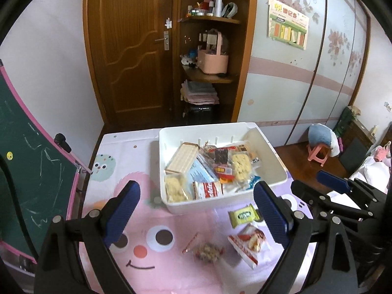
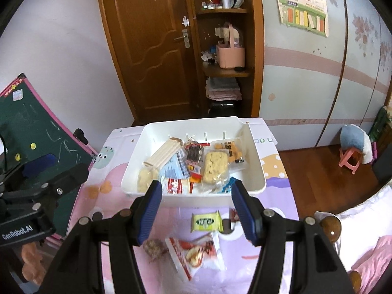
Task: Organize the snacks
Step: 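Withdraw both tools from the basket toward the remaining snacks, then grasp the clear nut-cluster bag with the left gripper while the right grasps the white-orange DONGZHI bag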
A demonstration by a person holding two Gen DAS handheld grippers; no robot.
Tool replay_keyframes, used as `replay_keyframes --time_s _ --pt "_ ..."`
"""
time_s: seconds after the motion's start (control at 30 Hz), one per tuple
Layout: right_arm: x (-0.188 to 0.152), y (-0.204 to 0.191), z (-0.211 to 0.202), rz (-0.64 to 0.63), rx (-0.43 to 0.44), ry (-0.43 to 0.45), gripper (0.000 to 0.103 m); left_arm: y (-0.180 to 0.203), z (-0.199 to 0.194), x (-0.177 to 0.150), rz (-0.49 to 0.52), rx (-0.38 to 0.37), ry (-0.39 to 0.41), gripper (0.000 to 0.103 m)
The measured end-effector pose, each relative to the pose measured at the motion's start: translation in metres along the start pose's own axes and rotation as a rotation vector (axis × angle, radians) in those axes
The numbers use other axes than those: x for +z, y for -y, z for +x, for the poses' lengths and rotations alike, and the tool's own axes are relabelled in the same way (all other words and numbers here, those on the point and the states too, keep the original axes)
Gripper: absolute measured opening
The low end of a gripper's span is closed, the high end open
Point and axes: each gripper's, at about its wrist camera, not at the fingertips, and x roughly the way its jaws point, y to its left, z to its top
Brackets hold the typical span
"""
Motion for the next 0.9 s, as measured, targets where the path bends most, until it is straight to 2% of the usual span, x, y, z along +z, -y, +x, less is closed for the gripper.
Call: replay_keyframes --time_s 0.27,0.5,0.7,0.9 --pt "-0.033 -0.001 -0.024 0.016 -0.005 0.022 0.063 0.004 -0.027 -0.045 0.004 -0.012 0.019 0.093" --pt "-0.069 0.004 -0.022 0.043 0.003 0.022 0.064 -0.005 -0.016 -0.092 -0.026 0.004 -0.014 0.094" --pt "-0.101 0.014 0.015 0.047 -0.016 -0.096 0.064 -0.018 0.02 -0.128 -0.037 0.044 -0.114 0.094" --pt "-0.125 0.026 0.05 0.103 0.016 -0.211 0.064 -0.031 0.057 -0.152 -0.05 0.07 -0.219 0.094"
